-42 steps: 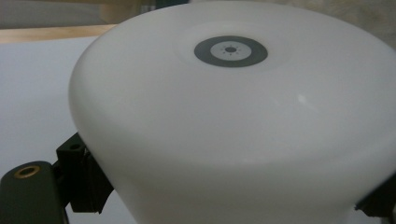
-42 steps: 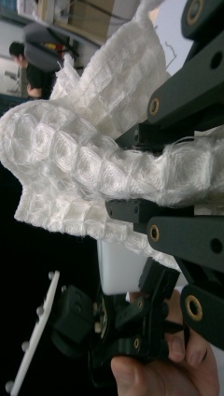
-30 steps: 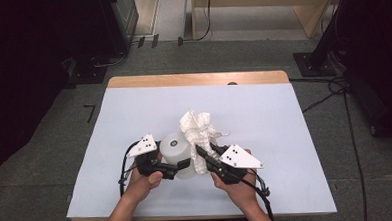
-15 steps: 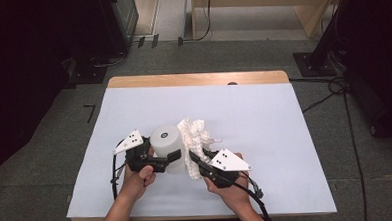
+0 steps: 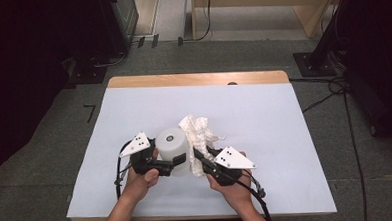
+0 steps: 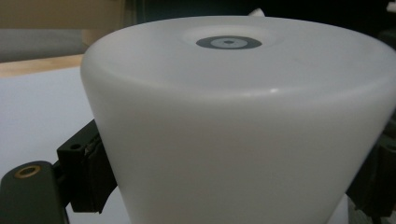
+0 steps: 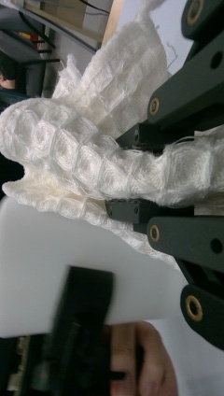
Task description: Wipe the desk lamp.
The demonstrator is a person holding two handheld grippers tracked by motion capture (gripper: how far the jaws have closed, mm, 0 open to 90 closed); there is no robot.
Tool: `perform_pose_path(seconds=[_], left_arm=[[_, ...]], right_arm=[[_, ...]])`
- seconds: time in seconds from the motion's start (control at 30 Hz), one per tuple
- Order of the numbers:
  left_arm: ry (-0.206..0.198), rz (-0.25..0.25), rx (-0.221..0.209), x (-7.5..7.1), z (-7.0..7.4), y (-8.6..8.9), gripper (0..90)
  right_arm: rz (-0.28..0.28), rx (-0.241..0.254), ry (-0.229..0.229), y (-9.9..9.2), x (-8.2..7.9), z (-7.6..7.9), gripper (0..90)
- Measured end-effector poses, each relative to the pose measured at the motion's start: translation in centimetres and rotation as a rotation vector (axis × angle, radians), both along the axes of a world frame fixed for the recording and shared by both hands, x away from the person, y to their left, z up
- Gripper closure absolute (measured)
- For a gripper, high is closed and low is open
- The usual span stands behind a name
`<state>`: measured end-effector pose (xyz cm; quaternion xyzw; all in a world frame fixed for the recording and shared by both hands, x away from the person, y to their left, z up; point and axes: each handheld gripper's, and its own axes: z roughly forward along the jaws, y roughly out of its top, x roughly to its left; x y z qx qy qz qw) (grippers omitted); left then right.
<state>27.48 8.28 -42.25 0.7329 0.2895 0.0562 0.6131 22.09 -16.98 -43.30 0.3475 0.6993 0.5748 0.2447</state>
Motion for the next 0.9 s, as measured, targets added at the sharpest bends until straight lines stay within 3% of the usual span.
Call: perform_pose_path(seconds=[0.17, 0.27, 0.43, 0.5, 0.57, 0.63, 0.73, 0.9], left_arm=[[-0.009, 0.055, -0.018, 0.2, 0.2, 0.9, 8.7], [-0.014, 0.037, 0.001, 0.0, 0.1, 0.6, 8.8], [-0.035, -0.018, 0.037, -0.4, 0.0, -0.4, 8.7], [-0.045, -0.014, 0.05, -0.4, -0.1, -0.7, 8.7], [-0.065, 0.03, 0.083, -0.4, -0.4, -0.9, 8.7], [-0.081, 0.114, 0.137, -0.1, -0.8, -0.9, 8.7], [-0.106, 0.198, 0.198, 0.2, -1.5, -0.9, 8.7], [-0.105, 0.337, 0.283, 0.9, -3.2, -0.8, 8.7]], right_arm=[[0.022, -0.013, 0.015, 0.9, -0.2, -0.5, 72.2], [0.033, -0.019, 0.004, 1.0, -0.1, -0.5, 72.0], [0.003, -0.001, 0.009, 0.2, 0.2, -0.3, 72.3], [-0.011, 0.004, 0.01, -0.2, 0.3, -0.2, 72.3], [-0.024, 0.008, 0.005, -0.7, 0.4, -0.1, 72.3], [-0.038, 0.014, -0.001, -1.1, 0.5, 0.2, 72.3], [-0.062, 0.023, -0.013, -2.0, 0.7, 0.5, 72.4], [-0.102, 0.036, -0.022, -3.2, 1.1, 0.8, 72.5]])
